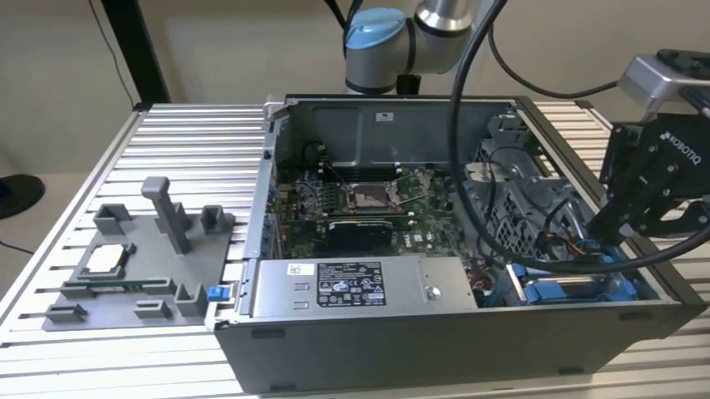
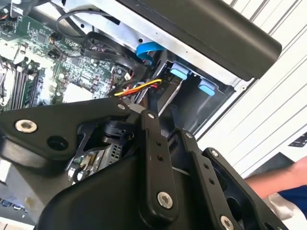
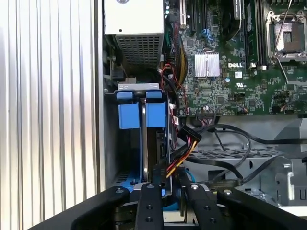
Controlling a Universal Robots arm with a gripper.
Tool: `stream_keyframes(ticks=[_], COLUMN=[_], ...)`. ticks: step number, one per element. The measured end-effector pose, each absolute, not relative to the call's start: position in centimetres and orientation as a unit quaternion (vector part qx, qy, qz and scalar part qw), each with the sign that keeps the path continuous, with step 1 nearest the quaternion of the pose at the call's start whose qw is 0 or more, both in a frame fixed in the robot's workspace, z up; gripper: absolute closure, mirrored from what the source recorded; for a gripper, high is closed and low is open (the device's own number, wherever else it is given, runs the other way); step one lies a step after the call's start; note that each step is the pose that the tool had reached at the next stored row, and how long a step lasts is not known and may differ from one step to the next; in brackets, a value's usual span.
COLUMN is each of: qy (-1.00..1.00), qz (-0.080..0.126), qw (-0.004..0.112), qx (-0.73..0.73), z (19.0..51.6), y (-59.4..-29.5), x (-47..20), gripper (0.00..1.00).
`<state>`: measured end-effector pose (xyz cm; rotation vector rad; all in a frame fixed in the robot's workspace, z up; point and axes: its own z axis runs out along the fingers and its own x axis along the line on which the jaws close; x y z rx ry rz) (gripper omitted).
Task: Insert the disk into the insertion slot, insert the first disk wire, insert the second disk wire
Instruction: 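Insert the first disk wire, then insert the second disk wire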
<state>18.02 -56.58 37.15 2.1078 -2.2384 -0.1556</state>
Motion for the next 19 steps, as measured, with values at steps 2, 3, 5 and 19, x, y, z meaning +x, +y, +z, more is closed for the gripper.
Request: stream_keyframes(ticks=[2,3,5,19], qy=[-0.727,-0.727,-0.726,-0.726], qz=[-0.051,-0.051,-0.051,-0.051], qw=[0.032,0.032,0.032,0.034], qx=[0.684,0.685,0.685,0.685], z=[37.1,37.1,37.1,37.1], y=[-56.4,-56.4,-56.2,-55.8], x=[18.2,18.3,18.6,19.3], gripper=[0.00,0.00,0.00,1.00])
